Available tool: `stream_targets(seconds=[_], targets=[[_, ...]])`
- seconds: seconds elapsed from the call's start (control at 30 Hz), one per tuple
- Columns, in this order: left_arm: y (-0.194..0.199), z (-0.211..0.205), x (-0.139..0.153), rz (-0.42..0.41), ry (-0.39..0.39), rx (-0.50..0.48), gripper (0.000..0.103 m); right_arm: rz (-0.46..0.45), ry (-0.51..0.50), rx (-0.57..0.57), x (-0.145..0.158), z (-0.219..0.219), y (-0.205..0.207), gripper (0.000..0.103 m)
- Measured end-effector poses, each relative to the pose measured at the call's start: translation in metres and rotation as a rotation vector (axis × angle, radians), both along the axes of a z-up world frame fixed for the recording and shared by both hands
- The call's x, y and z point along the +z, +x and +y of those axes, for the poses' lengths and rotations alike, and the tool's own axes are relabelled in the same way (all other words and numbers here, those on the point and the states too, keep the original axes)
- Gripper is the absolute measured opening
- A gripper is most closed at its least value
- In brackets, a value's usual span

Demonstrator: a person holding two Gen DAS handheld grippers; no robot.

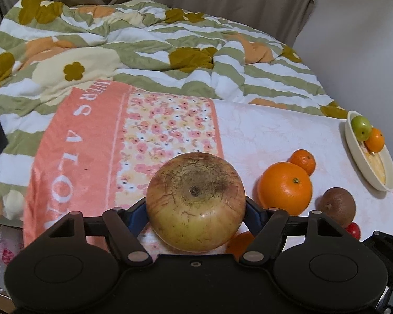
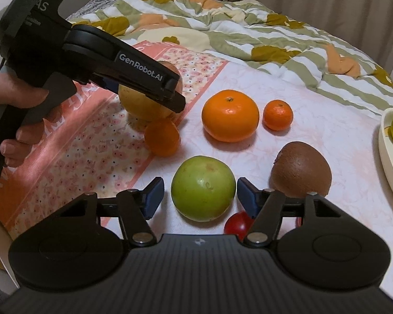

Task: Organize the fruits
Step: 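Grasp the large yellow apple with the left gripper while the right gripper grasps the green guava, then carry the apple and guava to the white bowl and release both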

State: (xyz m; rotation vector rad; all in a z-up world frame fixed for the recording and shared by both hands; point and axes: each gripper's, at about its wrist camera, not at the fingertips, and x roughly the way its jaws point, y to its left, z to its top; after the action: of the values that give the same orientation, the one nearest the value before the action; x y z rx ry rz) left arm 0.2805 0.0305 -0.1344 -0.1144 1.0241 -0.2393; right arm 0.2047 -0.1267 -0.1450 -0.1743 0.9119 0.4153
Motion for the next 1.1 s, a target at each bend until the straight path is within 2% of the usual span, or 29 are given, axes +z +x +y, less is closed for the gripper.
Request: stream_targets(seconds=[0.3,0.57,0.8,1.1], targets=[[-0.011,0.013,0.001,-0.004,0.015,0.028,0.077,-0.005,-0.010,-0.008,-0.005,0.000,0.002,0.069],[-0.035,0.017,0.005,-0.016,0.028,0.043,0.077,-0.025,-0.008,-0.017,-0.004,0.000,-0.003,0.069],[-0.064,0.017,0.022,-0.053,0.023,0.057,0.077,-0.041,0.039,-0.043,0.013,-0.007,-0.019,0.069],[-0.108,0.007,0.057,-0.140,0.028,0.045,0.077,-0.087,0.075,-0.080,0.049,-0.019,-0.053,0.069]])
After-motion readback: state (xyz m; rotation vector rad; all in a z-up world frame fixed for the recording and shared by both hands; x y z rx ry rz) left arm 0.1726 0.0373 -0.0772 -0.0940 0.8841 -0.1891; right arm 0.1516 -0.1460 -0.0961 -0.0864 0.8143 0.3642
